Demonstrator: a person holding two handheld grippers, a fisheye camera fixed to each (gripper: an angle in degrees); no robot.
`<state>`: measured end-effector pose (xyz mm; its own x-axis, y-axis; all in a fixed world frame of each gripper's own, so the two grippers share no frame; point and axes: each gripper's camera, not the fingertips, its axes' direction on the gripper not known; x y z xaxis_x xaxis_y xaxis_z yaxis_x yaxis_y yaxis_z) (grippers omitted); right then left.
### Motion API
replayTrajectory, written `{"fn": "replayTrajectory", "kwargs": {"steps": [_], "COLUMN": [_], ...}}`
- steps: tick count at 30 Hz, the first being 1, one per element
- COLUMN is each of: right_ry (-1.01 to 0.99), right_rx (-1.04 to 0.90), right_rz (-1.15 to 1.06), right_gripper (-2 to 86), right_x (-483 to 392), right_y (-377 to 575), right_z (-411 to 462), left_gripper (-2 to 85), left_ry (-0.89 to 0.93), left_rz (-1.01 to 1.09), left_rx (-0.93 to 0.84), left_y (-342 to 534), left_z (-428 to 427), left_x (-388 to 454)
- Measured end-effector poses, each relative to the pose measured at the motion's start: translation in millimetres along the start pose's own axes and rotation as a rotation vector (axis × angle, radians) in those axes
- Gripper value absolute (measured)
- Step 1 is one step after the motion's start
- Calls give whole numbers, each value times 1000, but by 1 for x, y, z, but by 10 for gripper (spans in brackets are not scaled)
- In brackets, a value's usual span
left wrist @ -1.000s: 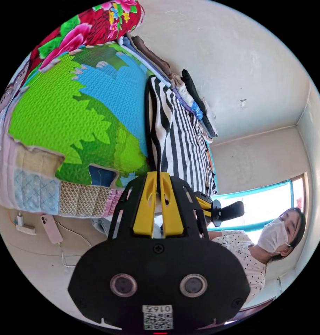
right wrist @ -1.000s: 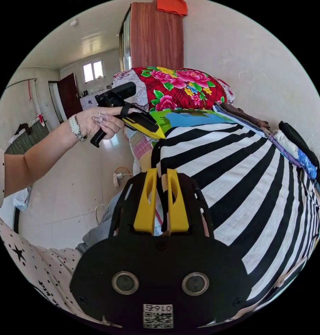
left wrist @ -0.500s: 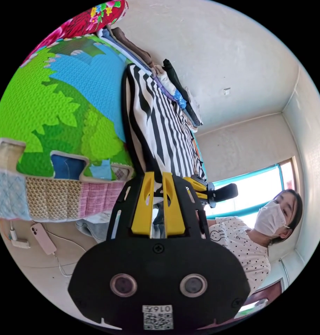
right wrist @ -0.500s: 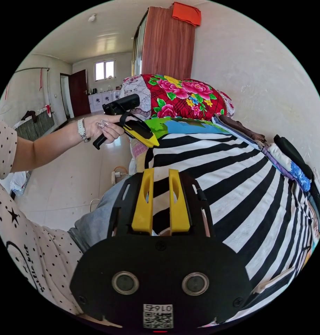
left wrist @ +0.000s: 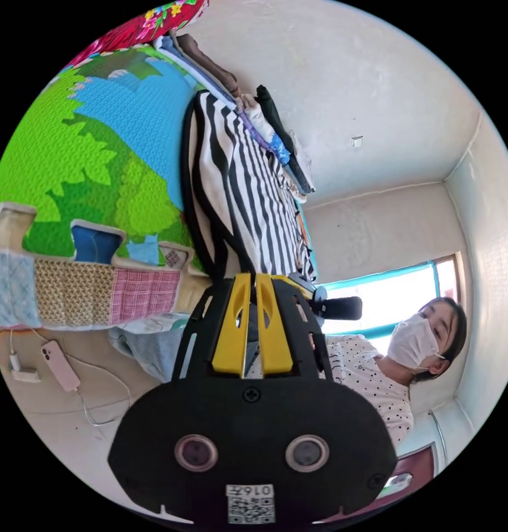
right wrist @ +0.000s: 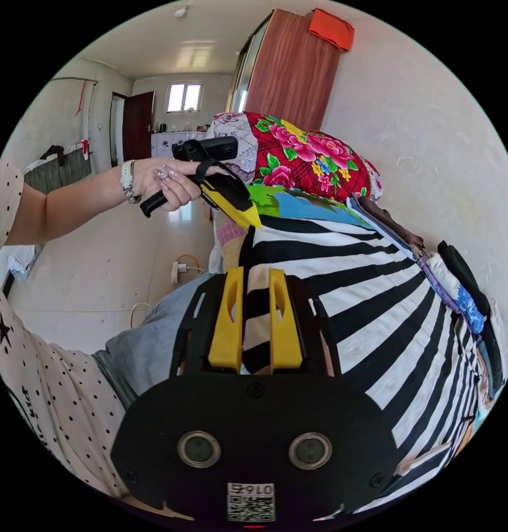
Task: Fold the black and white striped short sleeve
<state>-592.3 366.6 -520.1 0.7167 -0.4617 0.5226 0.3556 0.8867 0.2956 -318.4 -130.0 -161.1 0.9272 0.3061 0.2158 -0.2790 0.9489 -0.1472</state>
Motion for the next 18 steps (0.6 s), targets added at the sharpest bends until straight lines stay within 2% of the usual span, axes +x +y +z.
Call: {"fn": "replayTrajectory", "kwargs": {"steps": [3, 5, 8, 14, 16, 18], "right_ry": [79, 126, 177, 123, 81, 41], "right_rx": [29, -19, -131, -109, -61, -11], "right_rz": [-107, -194, -218, -181, -148, -115], "right_gripper": [76, 76, 74, 71, 70, 70], "right_x": [-16, -29, -31, -9, 4, 20], "right_y": [-2, -3, -3, -4, -5, -5], "right_z": [-2, 8, 29, 23, 12, -2], "left_gripper": [-9, -9, -10, -9, -7, -3], "left_ry": [-58, -104, -111, -118, -196, -370], "left_rz": [-20, -28, -30, -9, 9, 14], "left_rx": [-45, -69, -57, -21, -25, -34], "left_y": [-7, -10, -10, -6, -3, 0], "left_z": [1, 6, 10, 3, -2, -10], "left_x": [4, 4, 6, 27, 40, 61]}}
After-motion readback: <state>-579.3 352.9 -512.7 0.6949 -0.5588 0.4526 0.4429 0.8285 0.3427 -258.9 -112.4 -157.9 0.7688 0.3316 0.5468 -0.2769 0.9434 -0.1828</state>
